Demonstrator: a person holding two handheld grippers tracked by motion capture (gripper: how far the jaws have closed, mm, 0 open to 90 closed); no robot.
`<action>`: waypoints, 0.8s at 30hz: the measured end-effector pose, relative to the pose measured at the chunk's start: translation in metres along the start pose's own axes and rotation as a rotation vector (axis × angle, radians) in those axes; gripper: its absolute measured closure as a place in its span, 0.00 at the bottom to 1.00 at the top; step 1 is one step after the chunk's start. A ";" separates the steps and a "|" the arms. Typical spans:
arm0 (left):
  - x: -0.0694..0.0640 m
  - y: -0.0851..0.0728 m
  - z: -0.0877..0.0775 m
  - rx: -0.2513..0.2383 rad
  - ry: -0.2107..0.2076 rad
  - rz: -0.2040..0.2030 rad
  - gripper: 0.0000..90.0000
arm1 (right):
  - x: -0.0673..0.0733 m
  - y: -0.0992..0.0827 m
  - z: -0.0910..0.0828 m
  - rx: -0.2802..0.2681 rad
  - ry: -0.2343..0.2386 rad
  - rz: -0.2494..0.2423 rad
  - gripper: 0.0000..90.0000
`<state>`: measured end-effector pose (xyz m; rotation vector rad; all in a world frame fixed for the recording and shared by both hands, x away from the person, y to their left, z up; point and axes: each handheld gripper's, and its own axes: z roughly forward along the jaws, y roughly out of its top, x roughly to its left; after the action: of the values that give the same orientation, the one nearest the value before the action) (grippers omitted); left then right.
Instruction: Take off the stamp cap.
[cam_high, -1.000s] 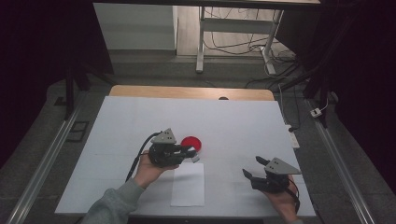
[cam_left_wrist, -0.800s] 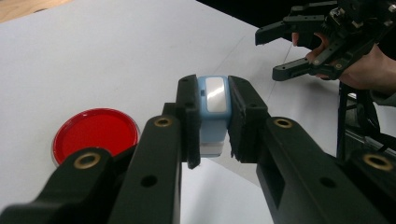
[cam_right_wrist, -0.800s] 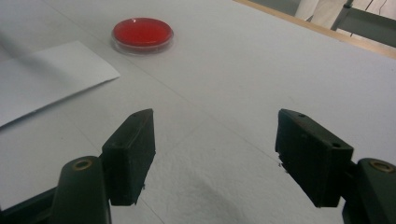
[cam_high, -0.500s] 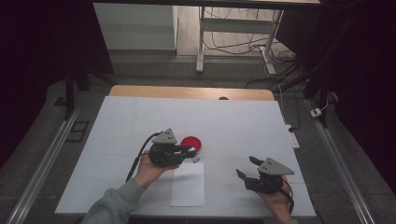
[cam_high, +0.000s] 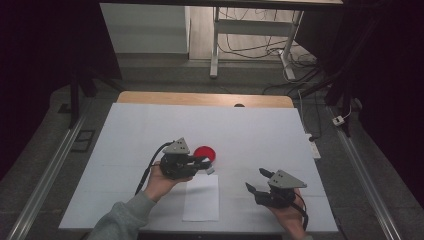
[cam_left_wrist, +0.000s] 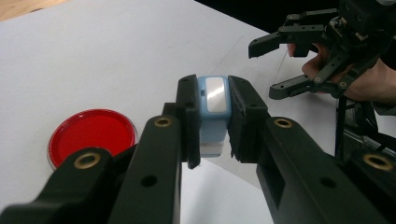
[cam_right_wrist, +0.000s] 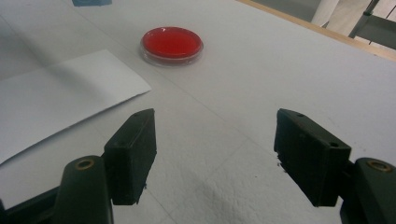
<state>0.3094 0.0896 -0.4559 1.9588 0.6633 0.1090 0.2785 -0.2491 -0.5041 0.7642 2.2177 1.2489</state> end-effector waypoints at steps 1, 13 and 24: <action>0.000 0.000 0.000 0.000 0.000 0.000 0.84 | 0.001 0.000 0.001 0.000 -0.002 -0.001 0.33; -0.001 0.000 0.001 -0.001 0.000 0.002 0.84 | 0.014 0.008 0.009 -0.001 0.016 -0.027 0.33; -0.002 0.001 0.001 -0.004 0.001 0.006 0.84 | 0.028 0.018 0.019 -0.007 0.025 -0.069 0.33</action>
<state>0.3085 0.0874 -0.4558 1.9566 0.6573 0.1148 0.2748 -0.2113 -0.5012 0.6670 2.2390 1.2382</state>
